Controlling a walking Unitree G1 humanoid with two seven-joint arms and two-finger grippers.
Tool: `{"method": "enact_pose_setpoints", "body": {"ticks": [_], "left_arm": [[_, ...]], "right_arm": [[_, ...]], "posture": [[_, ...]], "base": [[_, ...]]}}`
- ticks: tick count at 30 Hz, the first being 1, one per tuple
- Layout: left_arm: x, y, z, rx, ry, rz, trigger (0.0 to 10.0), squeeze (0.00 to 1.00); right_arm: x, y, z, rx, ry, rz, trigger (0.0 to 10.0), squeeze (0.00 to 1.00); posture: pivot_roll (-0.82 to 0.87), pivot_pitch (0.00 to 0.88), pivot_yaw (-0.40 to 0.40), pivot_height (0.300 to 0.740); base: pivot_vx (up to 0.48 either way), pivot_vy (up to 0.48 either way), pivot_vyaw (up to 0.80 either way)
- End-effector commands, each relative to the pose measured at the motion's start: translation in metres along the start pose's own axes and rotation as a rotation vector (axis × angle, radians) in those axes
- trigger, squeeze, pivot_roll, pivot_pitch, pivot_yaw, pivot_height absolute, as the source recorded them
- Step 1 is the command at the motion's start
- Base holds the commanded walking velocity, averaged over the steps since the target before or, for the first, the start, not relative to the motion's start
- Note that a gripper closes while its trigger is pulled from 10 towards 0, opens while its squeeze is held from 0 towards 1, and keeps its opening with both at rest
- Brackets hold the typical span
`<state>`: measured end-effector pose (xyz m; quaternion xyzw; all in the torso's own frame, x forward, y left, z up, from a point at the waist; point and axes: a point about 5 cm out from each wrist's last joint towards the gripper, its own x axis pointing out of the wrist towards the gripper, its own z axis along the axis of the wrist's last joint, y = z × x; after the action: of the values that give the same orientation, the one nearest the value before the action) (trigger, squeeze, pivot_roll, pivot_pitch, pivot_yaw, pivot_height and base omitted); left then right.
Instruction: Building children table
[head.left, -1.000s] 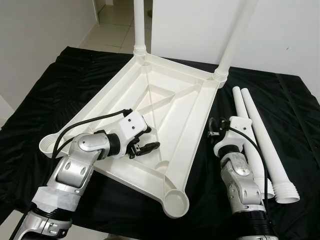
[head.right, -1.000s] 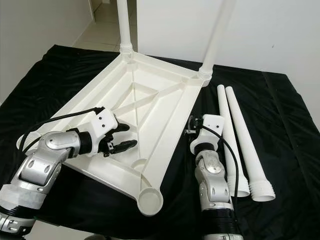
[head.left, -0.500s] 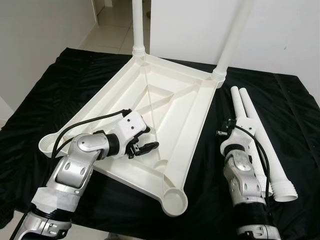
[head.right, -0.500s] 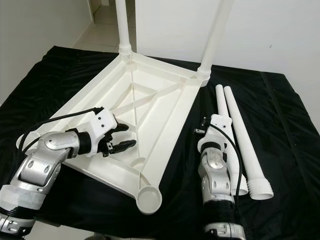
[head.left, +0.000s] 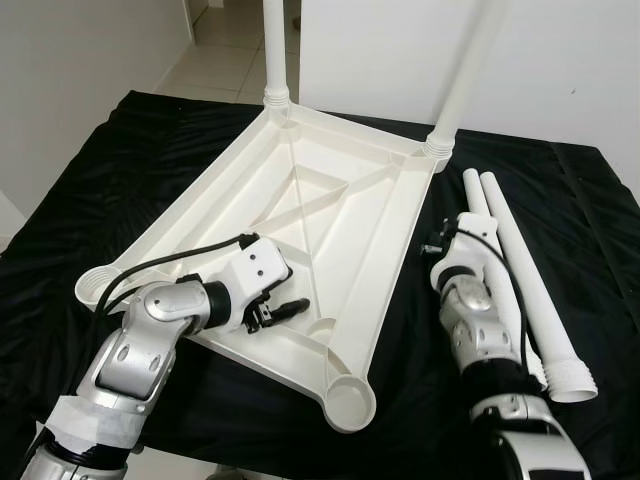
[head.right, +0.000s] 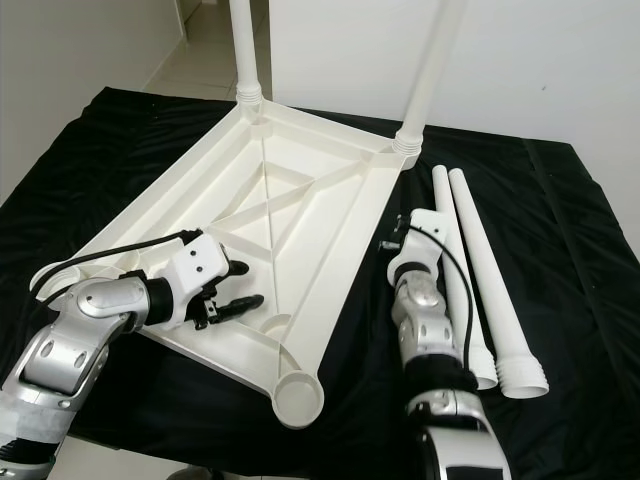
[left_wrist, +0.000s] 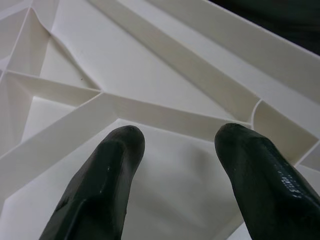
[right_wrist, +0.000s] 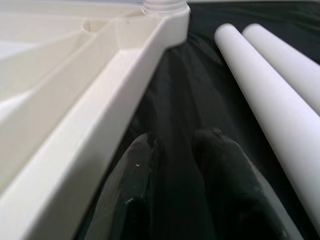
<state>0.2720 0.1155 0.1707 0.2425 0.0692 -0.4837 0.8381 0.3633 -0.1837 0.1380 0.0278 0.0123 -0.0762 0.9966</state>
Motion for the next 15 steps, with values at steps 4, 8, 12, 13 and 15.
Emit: {"method": "enact_pose_setpoints", "body": {"ticks": [4, 8, 12, 13, 15], "left_arm": [[0.0, -0.005, 0.002, 0.008, 0.007, 0.005, 10.0, 0.0], [0.002, -0.008, 0.006, 0.012, -0.002, -0.006, 10.0, 0.0], [0.007, -0.011, 0.015, 0.011, -0.031, -0.015, 10.0, 0.0], [0.007, -0.011, 0.015, 0.011, -0.031, -0.015, 10.0, 0.0], [0.009, -0.012, 0.018, 0.01, -0.042, -0.018, 10.0, 0.0]], "right_arm": [[0.006, 0.0, -0.002, -0.006, 0.014, 0.023, 10.0, 0.0], [0.011, 0.002, 0.0, -0.002, 0.024, 0.049, 10.0, 0.0], [0.018, 0.005, 0.003, 0.011, 0.044, 0.078, 10.0, 0.0], [0.018, 0.005, 0.003, 0.011, 0.044, 0.078, 10.0, 0.0], [0.019, 0.005, 0.003, 0.016, 0.049, 0.084, 10.0, 0.0]], "posture": [[0.17, 0.112, -0.034, 0.74], [0.18, 0.114, -0.034, 0.74], [0.18, 0.115, -0.033, 0.74], [0.18, 0.115, -0.033, 0.74], [0.18, 0.117, -0.033, 0.74]], "base": [[0.0, 0.0, 0.0], [0.0, 0.0, 0.0], [0.0, 0.0, 0.0], [0.0, 0.0, 0.0], [0.0, 0.0, 0.0]]}}
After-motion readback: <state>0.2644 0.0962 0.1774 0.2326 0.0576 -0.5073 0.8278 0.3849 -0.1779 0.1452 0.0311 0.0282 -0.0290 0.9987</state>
